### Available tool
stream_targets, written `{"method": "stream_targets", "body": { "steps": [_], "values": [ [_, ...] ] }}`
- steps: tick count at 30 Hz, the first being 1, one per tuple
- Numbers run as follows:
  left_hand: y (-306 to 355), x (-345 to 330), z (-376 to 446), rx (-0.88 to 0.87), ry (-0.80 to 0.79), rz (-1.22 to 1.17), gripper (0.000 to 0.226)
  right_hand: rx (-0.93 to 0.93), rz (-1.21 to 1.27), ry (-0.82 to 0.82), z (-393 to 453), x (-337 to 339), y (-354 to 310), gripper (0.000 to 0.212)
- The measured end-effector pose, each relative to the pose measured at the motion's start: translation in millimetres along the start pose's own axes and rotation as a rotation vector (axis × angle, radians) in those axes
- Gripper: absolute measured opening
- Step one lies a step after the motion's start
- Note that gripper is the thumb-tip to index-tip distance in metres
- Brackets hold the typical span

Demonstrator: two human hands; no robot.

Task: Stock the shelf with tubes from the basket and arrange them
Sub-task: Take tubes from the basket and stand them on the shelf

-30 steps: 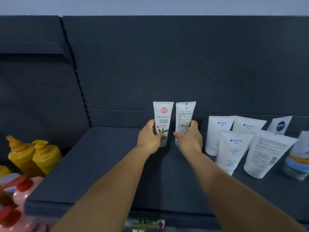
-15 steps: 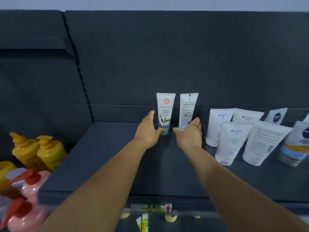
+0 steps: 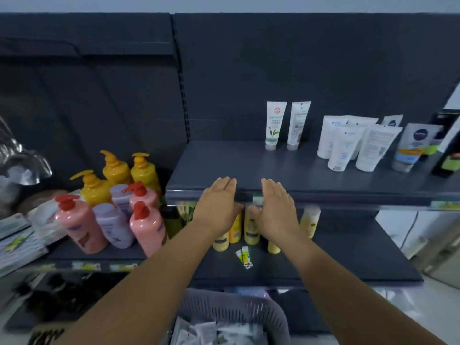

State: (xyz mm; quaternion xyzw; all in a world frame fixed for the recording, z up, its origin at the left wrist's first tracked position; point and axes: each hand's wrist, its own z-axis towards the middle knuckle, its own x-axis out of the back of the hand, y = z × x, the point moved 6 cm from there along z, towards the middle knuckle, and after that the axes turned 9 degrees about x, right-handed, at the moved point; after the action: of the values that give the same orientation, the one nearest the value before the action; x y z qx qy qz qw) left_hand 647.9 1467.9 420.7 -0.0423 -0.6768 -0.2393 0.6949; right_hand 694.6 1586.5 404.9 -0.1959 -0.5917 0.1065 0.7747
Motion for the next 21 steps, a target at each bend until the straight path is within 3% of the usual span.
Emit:
{"method": "stream_targets", "body": {
  "steps": [7,21],
  "values": [
    [-45.6,-36.5,-85.5,0.03,-0.024,-0.04,0.067,0.006,0.025,-0.104,-77.0,-64.7,-20.1,0.074],
    [-122.2,-218.4,-158.2,0.252,-0.442,0.01,0.071,-0.161,0.041,-0.501,-162.9,-225.3,52.6,0.076]
  ]
}}
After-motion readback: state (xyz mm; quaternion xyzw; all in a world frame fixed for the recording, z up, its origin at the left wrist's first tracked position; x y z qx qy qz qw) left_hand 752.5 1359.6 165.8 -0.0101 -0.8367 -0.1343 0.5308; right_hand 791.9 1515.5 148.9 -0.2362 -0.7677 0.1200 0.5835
